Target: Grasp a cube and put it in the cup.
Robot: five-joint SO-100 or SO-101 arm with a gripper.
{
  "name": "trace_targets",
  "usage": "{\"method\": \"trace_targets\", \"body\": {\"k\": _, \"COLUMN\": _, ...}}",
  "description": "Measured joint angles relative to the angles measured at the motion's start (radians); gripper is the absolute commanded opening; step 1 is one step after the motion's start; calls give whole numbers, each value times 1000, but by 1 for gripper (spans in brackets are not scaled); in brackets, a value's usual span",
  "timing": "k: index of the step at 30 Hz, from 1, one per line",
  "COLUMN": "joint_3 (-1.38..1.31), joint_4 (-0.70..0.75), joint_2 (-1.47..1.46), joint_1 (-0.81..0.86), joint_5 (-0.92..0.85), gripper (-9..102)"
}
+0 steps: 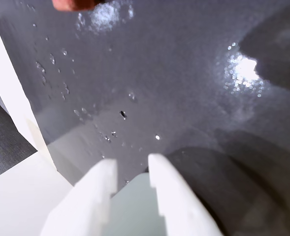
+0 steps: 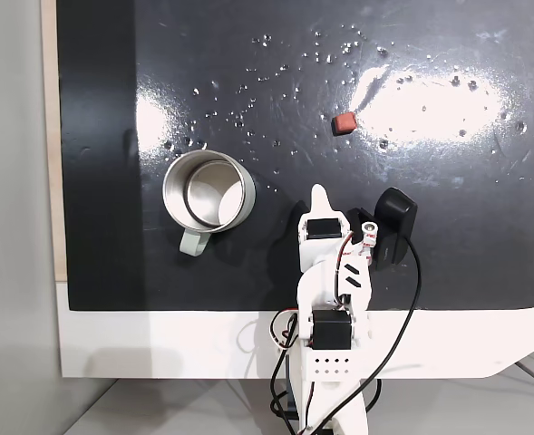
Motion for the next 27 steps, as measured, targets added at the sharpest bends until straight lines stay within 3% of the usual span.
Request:
{"method": "trace_targets", "body": {"k": 8, "joint_3": 29, "joint_4": -81, "joint_2": 0, "joint_1": 89, "joint_5": 101, "gripper": 0}}
{"method": "trace_targets", "body": {"k": 27, "joint_3": 29, "joint_4": -75, "joint_2": 0, "joint_1": 67, "joint_5": 48, "gripper": 0}}
